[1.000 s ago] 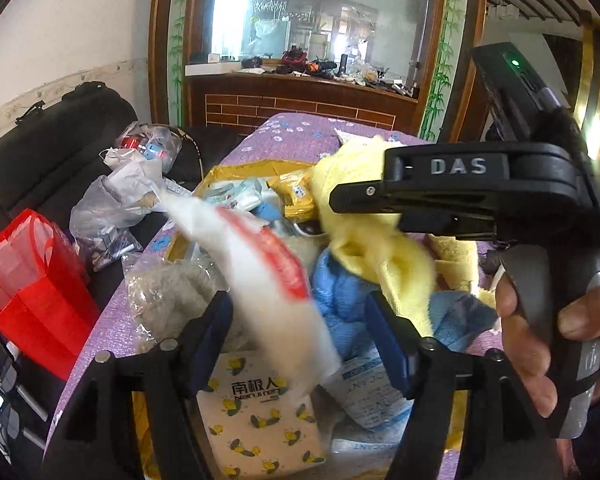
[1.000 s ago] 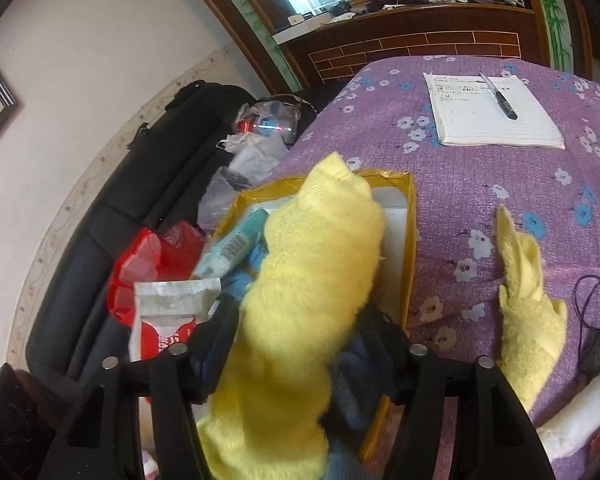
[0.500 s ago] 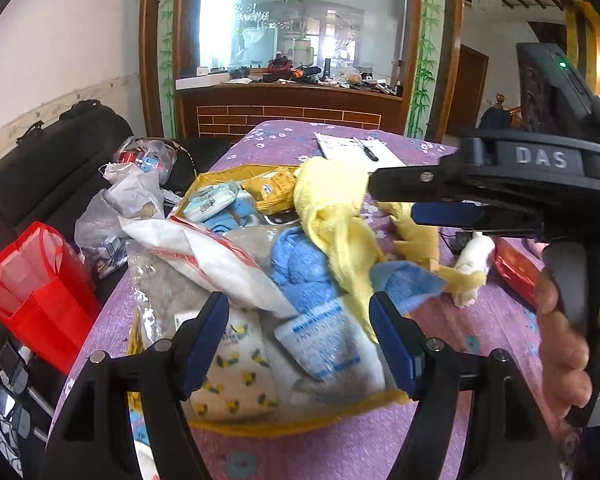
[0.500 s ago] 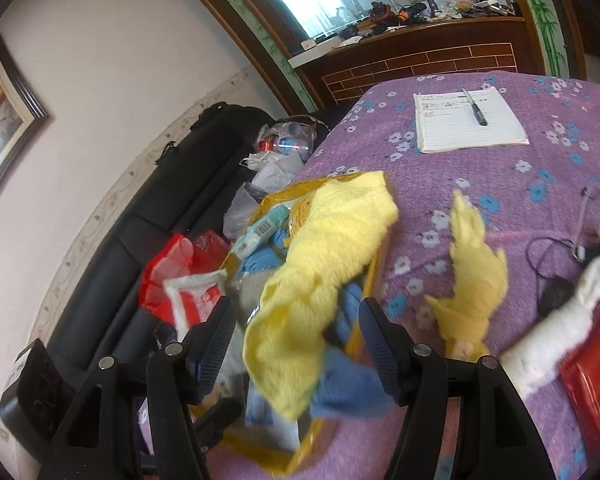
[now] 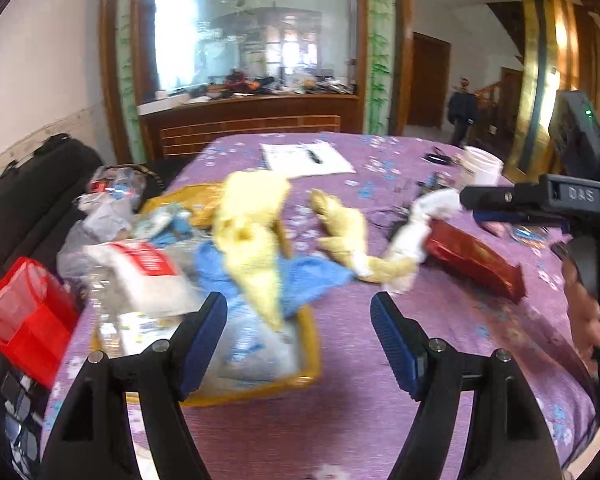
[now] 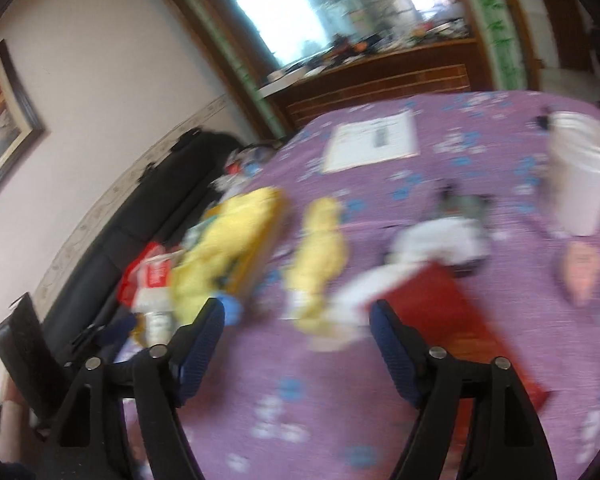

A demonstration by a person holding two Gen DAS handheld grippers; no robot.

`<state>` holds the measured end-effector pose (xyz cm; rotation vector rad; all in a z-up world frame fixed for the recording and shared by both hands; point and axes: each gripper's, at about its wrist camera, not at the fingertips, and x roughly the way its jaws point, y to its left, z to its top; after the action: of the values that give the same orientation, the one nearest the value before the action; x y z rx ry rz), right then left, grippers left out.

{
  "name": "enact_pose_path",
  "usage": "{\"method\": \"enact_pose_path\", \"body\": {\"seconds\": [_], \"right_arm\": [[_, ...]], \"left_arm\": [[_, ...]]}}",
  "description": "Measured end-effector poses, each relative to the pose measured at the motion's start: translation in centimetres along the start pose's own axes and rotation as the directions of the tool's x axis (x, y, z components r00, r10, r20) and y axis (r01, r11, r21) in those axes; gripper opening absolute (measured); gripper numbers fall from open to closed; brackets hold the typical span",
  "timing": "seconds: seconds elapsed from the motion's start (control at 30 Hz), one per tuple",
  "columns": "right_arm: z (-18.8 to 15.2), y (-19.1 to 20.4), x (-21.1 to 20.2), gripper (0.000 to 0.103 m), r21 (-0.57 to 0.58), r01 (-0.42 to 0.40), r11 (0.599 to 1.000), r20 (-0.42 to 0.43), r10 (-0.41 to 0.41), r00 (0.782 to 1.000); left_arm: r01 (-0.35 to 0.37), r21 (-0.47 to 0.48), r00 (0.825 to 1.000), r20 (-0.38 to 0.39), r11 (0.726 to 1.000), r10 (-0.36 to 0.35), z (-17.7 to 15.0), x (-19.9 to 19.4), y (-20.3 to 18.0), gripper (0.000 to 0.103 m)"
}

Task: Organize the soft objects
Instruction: 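Withdraw both grippers from the tray toward the red packet, then grasp the red foil packet with the right gripper and lift it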

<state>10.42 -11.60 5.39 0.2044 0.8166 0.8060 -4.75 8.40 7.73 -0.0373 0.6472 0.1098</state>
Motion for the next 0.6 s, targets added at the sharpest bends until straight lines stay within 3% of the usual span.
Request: {"method": "enact_pose_path", "body": {"seconds": [0.07, 0.17, 0.3, 0.37, 0.4, 0.53, 0.6], "right_arm": [[-0.2, -3.4, -1.4, 0.092, 0.037, 0.035, 0.999, 0.031, -0.036, 0.999], [-0.2, -7.4, -1.6, 0.092, 0.082, 0.070, 0.994, 0.029, -0.072, 0.997], [-0.8, -10.5, 1.2, 0.092, 0.116, 0.108, 0.987, -0.131, -0.093, 0.987], [-1.2, -10.6, 2.1, 0.093, 0.131, 0.062, 0.989, -0.168, -0.039, 0.985], [-1.3, -10.1, 2.3, 0.093, 0.117, 0.039, 0.992, -0.181, -0.017, 0.983], [-2.1, -7.2, 2.5, 0.095, -0.052, 0.111, 0.992, -0.178, -0.119, 0.977], [-3.0, -5.5, 3.5, 0.095, -0.178, 0.204, 0.963, -0.176, -0.235, 0.956]], "left_arm": [[0.042, 0.028, 0.999, -0.017, 0.999, -0.041, 0.0, 0.6, -1.5, 0.074], [0.093, 0.059, 0.994, -0.056, 0.994, -0.090, 0.1, 1.7, -3.3, 0.074], [0.126, 0.091, 0.990, -0.075, 0.988, -0.119, 0.1, 2.7, -5.6, 0.074], [0.139, 0.103, 0.988, -0.084, 0.985, -0.131, -0.1, 3.1, -6.4, 0.074], [0.142, 0.109, 0.987, -0.089, 0.984, -0.133, -0.3, 3.2, -6.7, 0.074], [0.147, 0.122, 0.985, -0.106, 0.982, -0.134, -0.4, 3.6, -7.2, 0.074], [0.153, 0.125, 0.984, -0.111, 0.980, -0.140, -0.3, 3.6, -7.3, 0.074]]}}
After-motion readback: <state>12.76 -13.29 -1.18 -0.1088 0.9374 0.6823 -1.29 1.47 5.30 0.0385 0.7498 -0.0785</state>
